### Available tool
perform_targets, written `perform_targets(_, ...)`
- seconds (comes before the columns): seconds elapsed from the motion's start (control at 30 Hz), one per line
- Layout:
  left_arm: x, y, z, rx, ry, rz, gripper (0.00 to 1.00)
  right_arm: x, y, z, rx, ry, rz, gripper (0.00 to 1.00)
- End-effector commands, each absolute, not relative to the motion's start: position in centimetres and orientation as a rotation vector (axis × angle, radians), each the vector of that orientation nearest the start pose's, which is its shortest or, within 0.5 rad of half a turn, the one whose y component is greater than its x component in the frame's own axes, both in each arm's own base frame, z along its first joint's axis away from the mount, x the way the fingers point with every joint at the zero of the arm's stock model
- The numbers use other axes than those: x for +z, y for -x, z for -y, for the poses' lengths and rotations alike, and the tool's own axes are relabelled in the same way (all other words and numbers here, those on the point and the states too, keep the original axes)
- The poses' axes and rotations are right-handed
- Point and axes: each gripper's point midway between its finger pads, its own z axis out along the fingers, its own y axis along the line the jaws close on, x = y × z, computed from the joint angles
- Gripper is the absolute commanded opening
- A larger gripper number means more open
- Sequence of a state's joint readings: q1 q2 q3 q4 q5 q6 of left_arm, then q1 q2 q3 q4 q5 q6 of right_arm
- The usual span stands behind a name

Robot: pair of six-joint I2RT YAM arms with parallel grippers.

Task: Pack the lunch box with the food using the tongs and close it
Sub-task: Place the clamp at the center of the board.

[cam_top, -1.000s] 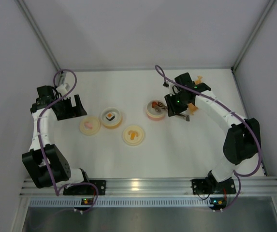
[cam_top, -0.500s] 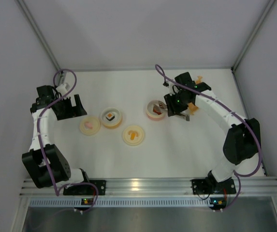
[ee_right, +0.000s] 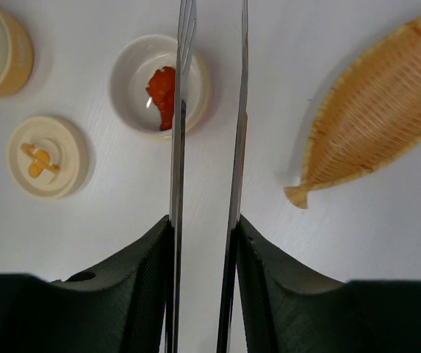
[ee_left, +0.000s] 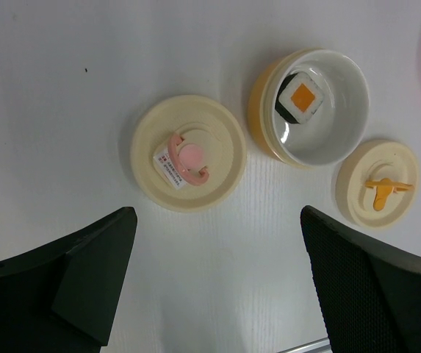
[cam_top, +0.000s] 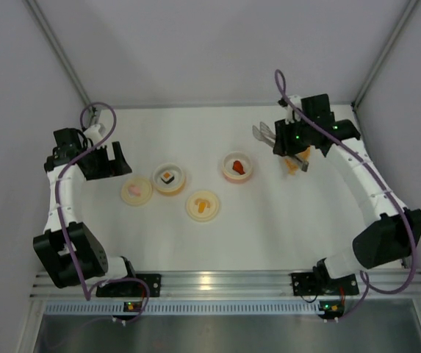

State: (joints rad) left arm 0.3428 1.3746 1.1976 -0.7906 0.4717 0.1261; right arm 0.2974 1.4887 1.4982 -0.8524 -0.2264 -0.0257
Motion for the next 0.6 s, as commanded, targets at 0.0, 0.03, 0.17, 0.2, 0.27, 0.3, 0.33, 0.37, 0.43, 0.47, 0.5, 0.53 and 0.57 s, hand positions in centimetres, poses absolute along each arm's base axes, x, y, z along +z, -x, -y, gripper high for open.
perform_targets(0.0,20.3,-32.5,-3.5,-0.374,0.018,-2.357,0.98,27.4,-35.4,-10.5,0.353,0.336,-2.249,0.37)
perform_targets(0.03,20.4,-32.4,-3.4,-0.376,0.017,-2.36,0.98,27.1,-35.3,-8.5,0.324,0.277,-2.259,0.36)
perform_targets(0.17,21.0,-32.4,-3.5,-0.362,0.011,-2.346,0.98,25.6,-34.6,-2.0,0.208,0.113,-2.28,0.36)
perform_targets(0.2,21.1,-32.5,-3.6,-0.358,0.007,-2.345,0.98,25.3,-34.5,-0.8,0.193,0.091,-2.282,0.36)
perform_targets(0.27,21.0,-32.4,-3.5,-0.36,0.008,-2.347,0.98,23.6,-33.9,3.1,0.134,0.004,-2.32,0.36)
perform_targets(0.3,21.0,-32.5,-3.5,-0.363,0.006,-2.347,0.98,23.0,-33.7,3.9,0.137,-0.007,-2.334,0.36)
perform_targets(0.33,21.1,-32.6,-3.5,-0.365,0.003,-2.344,0.98,21.6,-33.2,4.8,0.126,-0.006,-2.365,0.36)
perform_targets(0.37,21.1,-32.7,-3.5,-0.362,-0.001,-2.341,0.98,21.0,-32.9,6.2,0.109,-0.036,-2.375,0.36)
perform_targets(0.43,21.2,-32.8,-3.6,-0.359,-0.004,-2.334,0.98,18.9,-32.5,7.1,0.088,-0.013,-2.422,0.37)
perform_targets(0.47,21.1,-32.9,-3.5,-0.366,-0.006,-2.333,0.98,18.3,-32.4,7.4,0.078,-0.007,-2.436,0.37)
perform_targets(0.5,21.2,-33.0,-3.4,-0.378,-0.005,-2.329,0.98,17.7,-32.4,7.5,0.072,0.021,-2.453,0.37)
perform_targets(0.53,21.2,-33.1,-3.3,-0.388,-0.006,-2.329,0.98,16.4,-32.4,7.5,0.083,0.023,-2.483,0.37)
perform_targets(0.57,21.1,-33.1,-3.3,-0.393,0.002,-2.331,0.98,15.9,-32.5,7.6,0.087,0.027,-2.492,0.37)
